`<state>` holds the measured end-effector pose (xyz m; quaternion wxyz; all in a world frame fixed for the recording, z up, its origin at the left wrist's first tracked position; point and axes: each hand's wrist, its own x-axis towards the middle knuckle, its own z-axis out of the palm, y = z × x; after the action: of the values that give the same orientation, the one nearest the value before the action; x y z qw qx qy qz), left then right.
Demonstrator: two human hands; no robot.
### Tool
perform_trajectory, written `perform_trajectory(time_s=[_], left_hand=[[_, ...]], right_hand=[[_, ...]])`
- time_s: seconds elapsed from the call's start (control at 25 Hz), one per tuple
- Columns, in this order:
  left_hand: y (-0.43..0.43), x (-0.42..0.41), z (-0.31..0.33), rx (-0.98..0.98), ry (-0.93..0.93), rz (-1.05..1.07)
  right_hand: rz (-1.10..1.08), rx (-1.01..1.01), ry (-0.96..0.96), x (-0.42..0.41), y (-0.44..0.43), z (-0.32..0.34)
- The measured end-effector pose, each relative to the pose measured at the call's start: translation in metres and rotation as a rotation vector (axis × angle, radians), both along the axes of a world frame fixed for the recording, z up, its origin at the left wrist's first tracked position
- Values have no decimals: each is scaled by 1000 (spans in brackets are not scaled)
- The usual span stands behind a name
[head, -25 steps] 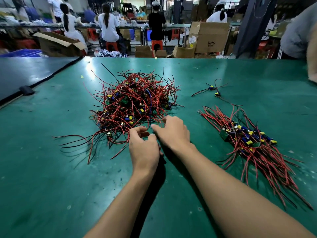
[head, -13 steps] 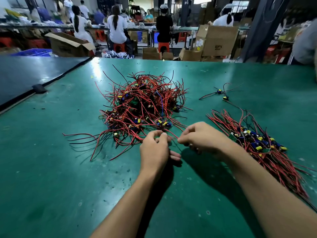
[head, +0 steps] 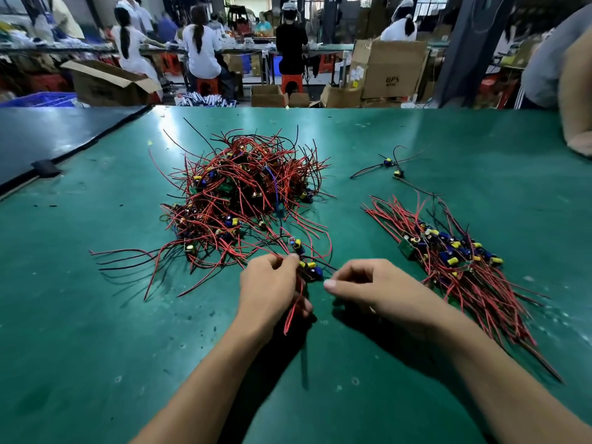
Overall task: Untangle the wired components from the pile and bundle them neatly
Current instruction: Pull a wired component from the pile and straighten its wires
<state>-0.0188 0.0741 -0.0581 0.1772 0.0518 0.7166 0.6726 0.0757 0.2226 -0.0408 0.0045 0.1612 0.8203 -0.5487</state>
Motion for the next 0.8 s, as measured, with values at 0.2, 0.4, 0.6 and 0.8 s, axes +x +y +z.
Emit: perform_trajectory(time_s=[0.2,0.4,0.6,0.8], left_hand=[[-1,-2,2,140,-60,1],[0,-7,2,212,-33,0],[-2,-9,-2,235,19,-59],[-2,-13,-5,181,64,93]], right_hand=[[-219,483,192,-17,-16,-21],[-164,602,214,-30,-25,-16],[-112,527,102,-47,-25,-12],[-294,207,171,-63,-19,-1]])
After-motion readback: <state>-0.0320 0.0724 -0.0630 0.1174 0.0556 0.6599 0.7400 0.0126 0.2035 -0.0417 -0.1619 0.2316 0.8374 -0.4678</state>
